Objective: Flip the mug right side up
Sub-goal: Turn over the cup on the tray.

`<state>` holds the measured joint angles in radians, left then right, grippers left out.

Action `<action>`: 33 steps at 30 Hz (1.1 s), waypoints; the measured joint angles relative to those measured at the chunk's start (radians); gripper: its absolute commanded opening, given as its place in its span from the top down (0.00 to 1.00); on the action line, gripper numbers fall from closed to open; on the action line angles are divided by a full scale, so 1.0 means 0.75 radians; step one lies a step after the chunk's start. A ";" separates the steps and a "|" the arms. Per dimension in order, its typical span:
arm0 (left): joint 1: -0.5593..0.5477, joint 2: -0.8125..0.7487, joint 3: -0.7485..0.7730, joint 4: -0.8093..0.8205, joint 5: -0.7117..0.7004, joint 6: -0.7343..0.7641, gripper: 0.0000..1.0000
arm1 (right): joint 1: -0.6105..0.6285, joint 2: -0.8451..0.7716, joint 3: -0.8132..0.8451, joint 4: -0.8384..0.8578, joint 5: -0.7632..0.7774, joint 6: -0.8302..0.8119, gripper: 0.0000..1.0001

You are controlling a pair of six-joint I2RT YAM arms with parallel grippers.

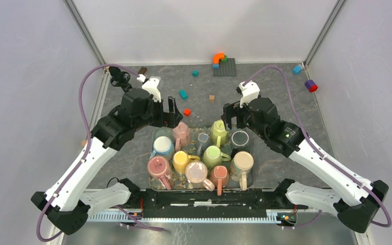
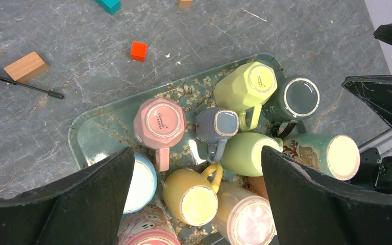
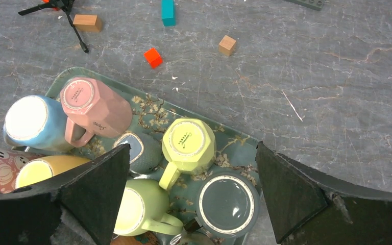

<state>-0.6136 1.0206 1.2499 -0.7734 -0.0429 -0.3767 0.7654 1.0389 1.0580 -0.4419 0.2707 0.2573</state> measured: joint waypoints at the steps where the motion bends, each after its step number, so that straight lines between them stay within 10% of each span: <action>1: 0.000 0.000 -0.003 -0.001 0.000 0.000 0.00 | 0.000 -0.006 -0.009 0.002 0.001 0.001 0.02; 33: -0.058 0.043 -0.309 -0.092 -0.113 -0.131 0.15 | 0.000 -0.085 -0.212 0.092 0.005 0.013 0.02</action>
<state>-0.6571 1.0531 1.0183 -0.8425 -0.1276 -0.4747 0.7654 0.9752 0.8989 -0.3729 0.2741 0.2672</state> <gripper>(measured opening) 0.903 0.982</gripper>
